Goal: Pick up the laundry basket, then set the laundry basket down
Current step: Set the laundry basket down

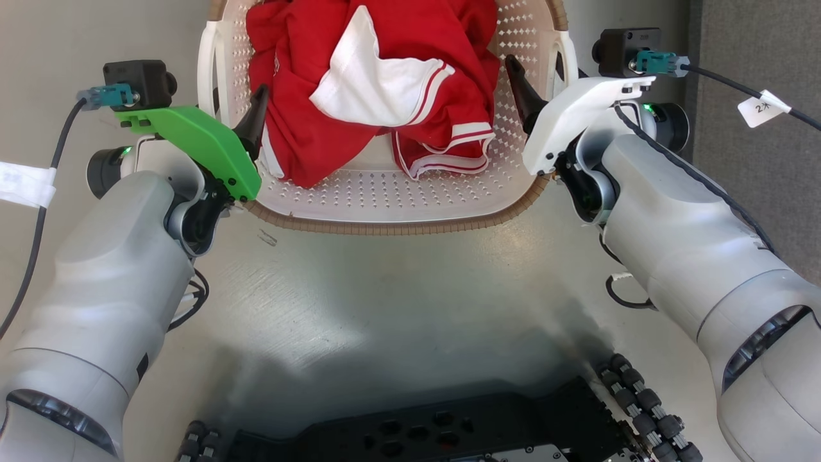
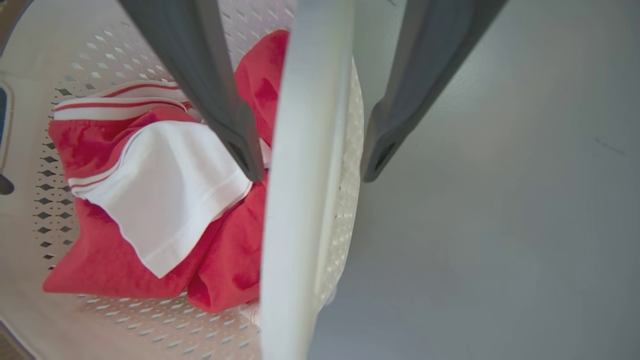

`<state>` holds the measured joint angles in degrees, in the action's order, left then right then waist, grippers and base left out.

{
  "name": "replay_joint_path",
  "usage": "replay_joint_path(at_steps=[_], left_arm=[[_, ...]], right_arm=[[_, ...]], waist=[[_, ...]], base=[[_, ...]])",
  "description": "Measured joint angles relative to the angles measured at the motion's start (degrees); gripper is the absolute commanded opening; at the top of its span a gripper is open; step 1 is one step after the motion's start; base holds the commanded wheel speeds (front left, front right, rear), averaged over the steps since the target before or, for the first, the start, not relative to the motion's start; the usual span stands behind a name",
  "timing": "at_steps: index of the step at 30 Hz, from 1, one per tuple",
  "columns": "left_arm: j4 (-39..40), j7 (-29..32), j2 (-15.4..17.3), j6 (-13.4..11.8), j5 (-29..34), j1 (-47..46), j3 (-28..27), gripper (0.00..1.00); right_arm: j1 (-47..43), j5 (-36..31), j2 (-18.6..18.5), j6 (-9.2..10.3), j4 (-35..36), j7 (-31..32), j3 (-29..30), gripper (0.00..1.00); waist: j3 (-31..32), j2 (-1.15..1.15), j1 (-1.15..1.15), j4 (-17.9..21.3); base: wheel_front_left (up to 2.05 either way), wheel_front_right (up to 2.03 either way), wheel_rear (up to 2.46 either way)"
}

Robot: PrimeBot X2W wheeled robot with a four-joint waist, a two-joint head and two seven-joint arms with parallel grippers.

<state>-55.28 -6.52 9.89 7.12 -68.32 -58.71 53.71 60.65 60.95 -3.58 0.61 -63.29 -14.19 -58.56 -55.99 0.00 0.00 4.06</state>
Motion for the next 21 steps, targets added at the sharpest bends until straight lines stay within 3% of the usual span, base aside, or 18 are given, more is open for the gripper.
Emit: replay_joint_path(at_steps=[21], left_arm=[[-1.36, -1.16, 1.98, 0.00, -0.13, 2.97, 2.61, 1.00]], right_arm=[[-3.64, 0.13, 0.07, 1.08, -0.62, -0.09, 1.45, 1.00]], waist=[[6.37, 0.00, 0.00, 1.13]], base=[[0.00, 0.00, 0.00]])
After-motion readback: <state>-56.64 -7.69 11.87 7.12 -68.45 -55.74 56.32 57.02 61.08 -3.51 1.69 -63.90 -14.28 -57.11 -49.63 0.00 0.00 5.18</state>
